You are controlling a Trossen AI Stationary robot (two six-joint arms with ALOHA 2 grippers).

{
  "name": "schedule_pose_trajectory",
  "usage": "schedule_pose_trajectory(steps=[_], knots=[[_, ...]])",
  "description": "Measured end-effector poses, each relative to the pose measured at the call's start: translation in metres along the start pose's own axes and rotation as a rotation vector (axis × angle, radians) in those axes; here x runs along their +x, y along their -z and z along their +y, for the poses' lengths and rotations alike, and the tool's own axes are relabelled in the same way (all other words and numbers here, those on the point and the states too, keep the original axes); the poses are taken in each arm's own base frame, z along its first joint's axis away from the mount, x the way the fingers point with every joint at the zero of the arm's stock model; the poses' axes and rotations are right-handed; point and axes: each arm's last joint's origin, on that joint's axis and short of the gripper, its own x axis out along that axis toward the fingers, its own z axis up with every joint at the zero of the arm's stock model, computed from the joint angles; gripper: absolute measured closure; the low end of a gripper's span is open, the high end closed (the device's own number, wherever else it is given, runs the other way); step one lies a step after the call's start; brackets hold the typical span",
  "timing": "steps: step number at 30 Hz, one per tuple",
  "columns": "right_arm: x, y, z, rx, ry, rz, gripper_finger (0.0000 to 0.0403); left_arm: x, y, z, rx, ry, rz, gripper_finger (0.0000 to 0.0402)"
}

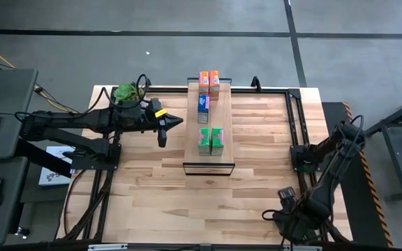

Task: Stack cereal on shelf
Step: Put the blue cereal box on the shelf, then put the blue cereal box on the shelf aligned with the other blue cereal box

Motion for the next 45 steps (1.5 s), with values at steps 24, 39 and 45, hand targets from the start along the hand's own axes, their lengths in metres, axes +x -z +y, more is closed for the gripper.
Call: schedule_pose_trajectory(steps=[24, 39, 45], knots=[[0.023, 0.013, 0.016, -0.017, 0.020, 0.000, 0.0147, -0.004, -0.002, 0.001, -0.015, -0.012, -0.017, 0.0401], [0.033, 0.014, 0.014, -0.008, 0.109, -0.053, 0.0147, -0.004, -0.003, 0.001, -0.042, -0.010, -0.026, 0.0401], [0.033, 0.014, 0.016, 0.016, 0.075, -0.047, 0.0147, -0.004, -0.003, 0.001, -0.092, -0.011, -0.030, 0.0401]])
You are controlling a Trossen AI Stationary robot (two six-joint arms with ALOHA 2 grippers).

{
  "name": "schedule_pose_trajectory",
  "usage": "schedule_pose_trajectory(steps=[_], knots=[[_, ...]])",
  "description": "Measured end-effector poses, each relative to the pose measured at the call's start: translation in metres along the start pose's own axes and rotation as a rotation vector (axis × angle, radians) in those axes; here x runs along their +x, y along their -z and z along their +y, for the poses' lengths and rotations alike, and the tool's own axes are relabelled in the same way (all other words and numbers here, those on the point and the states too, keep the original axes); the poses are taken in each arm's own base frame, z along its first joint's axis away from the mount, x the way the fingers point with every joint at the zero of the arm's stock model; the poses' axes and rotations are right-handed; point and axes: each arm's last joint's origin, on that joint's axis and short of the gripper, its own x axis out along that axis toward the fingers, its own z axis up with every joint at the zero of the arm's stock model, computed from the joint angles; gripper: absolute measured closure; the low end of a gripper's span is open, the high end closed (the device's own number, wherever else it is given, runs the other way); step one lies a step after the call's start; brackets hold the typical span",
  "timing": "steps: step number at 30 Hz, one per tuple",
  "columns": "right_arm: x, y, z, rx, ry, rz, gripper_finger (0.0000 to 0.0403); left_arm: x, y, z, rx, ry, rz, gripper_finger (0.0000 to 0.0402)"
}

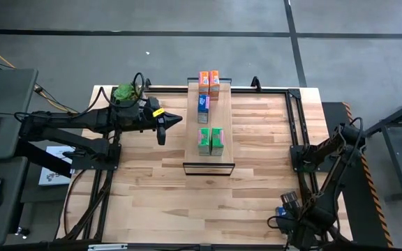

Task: Stack cereal on shelf
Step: Put the blue cereal box on the shelf aligned with the other blue cereal box

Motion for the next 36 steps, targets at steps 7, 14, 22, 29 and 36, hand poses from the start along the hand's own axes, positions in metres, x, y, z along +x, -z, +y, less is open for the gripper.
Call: schedule_pose_trajectory(steps=[7, 14, 22, 29, 36], knots=[[0.011, 0.000, 0.027, 0.067, -0.163, -0.062, 0.0183, 0.000, -0.001, 0.000, 0.078, 0.004, -0.015, 0.0401], [0.034, -0.004, 0.026, 0.152, -0.102, 0.073, 0.0383, 0.000, -0.002, -0.001, 0.126, 0.005, -0.023, 0.0401], [0.054, -0.019, 0.013, 0.351, -0.001, 0.129, 0.0399, 0.000, -0.005, 0.000, 0.262, -0.034, -0.056, 0.0401], [0.072, -0.033, 0.000, 0.398, 0.022, 0.243, 0.0402, 0.000, -0.006, 0.001, 0.332, -0.040, -0.055, 0.0401], [0.067, -0.057, -0.043, 0.255, 0.171, 0.164, 0.0402, -0.007, -0.013, 0.000, 0.338, -0.036, -0.083, 0.0401]])
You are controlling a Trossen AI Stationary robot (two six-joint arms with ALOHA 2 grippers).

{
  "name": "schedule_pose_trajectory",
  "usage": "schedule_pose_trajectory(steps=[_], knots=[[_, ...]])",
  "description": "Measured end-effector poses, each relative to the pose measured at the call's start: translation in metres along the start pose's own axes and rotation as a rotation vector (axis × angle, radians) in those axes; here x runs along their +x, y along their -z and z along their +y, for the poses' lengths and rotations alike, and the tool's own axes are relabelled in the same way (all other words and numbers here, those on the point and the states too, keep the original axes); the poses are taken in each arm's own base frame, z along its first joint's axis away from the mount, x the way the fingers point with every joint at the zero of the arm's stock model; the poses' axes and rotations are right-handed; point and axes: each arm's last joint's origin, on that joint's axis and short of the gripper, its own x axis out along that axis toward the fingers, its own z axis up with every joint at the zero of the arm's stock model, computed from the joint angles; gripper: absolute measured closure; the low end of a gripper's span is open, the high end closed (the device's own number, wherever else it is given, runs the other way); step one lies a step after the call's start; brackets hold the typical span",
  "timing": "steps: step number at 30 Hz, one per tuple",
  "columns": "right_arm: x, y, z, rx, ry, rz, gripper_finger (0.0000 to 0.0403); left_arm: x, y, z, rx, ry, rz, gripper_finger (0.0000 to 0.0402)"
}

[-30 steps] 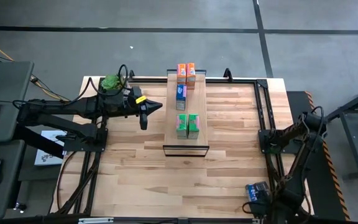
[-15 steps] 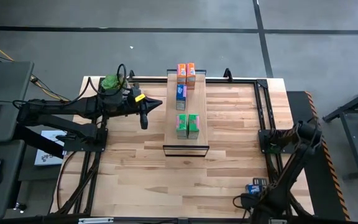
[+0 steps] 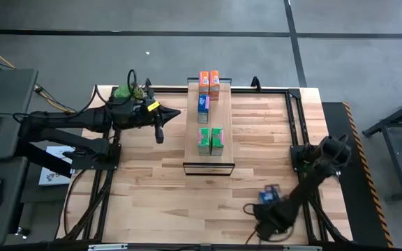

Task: Stack cereal on shelf
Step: Put the blue cereal box on the shelf aligned with the other blue cereal box

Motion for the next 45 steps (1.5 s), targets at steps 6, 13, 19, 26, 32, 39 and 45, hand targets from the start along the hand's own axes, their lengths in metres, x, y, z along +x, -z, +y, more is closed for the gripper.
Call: schedule_pose_trajectory(steps=[6, 13, 19, 26, 32, 39, 45], knots=[[-0.002, -0.032, -0.029, -0.427, 0.090, -0.093, 0.0402, -0.008, -0.004, 0.002, 0.011, -0.001, -0.026, 0.0401], [-0.014, -0.043, -0.050, -0.677, 0.088, -0.110, 0.0403, -0.014, -0.012, 0.004, -0.057, -0.003, -0.091, 0.0401], [-0.049, -0.021, -0.060, -0.449, -0.006, -0.190, 0.0403, -0.012, -0.012, 0.003, -0.101, -0.001, -0.097, 0.0402], [-0.061, 0.035, -0.055, 0.017, -0.355, -0.394, 0.0403, -0.011, -0.012, 0.003, -0.202, 0.003, -0.103, 0.0401], [-0.028, 0.058, -0.052, 0.479, -0.392, -0.578, 0.0403, -0.011, -0.015, 0.003, -0.215, 0.005, -0.127, 0.0401], [-0.007, 0.067, -0.042, 0.611, -0.427, -0.711, 0.0403, -0.011, -0.018, 0.004, -0.269, 0.005, -0.156, 0.0401], [0.009, 0.071, -0.035, 0.425, -0.301, -0.640, 0.0403, -0.012, -0.018, 0.005, -0.277, -0.035, -0.167, 0.0402]])
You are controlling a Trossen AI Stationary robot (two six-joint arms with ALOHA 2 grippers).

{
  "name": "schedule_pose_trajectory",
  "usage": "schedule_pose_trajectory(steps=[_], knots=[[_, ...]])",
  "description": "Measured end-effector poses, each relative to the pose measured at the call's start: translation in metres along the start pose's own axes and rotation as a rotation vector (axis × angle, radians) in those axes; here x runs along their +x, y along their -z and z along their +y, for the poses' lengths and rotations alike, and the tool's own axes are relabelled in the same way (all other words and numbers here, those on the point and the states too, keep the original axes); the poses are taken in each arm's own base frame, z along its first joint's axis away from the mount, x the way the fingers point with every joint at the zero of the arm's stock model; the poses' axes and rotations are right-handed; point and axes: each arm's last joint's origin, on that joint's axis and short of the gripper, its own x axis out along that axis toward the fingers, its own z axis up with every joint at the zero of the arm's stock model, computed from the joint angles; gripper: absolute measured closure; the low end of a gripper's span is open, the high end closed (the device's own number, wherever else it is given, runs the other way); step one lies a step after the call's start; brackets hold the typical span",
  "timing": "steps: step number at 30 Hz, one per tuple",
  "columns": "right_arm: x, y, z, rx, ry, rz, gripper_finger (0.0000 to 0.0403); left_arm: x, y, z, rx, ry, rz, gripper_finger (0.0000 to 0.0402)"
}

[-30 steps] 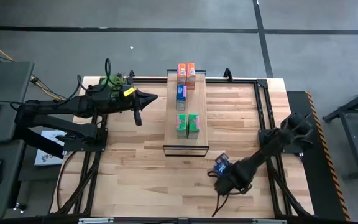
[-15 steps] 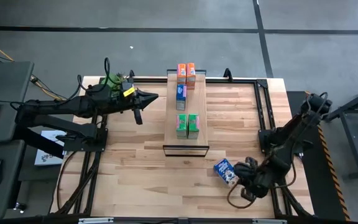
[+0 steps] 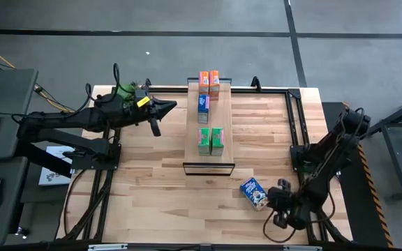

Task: Stack cereal on shelf
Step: Put the blue cereal box on the shelf aligned with the other blue cereal box

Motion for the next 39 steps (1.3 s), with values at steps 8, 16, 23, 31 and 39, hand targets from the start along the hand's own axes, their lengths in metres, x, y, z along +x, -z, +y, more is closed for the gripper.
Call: schedule_pose_trajectory(steps=[8, 16, 23, 31, 39], knots=[[0.014, -0.003, 0.009, -0.222, -0.093, 0.111, 0.0403, 0.001, 0.001, 0.000, 0.011, -0.020, -0.002, 0.0401], [0.018, -0.009, -0.016, -0.310, 0.125, 0.191, 0.0403, 0.001, 0.000, 0.001, 0.003, -0.055, -0.014, 0.0401], [-0.001, -0.016, -0.051, -0.303, 0.479, 0.124, 0.0403, 0.001, 0.000, 0.001, -0.005, -0.056, -0.019, 0.0402], [-0.034, -0.014, -0.054, -0.257, 0.337, 0.106, 0.0403, 0.001, -0.003, 0.001, 0.013, -0.076, -0.043, 0.0401], [-0.031, -0.002, -0.034, -0.192, -0.224, 0.181, 0.0403, 0.001, -0.006, 0.001, -0.027, -0.068, -0.075, 0.0402]])
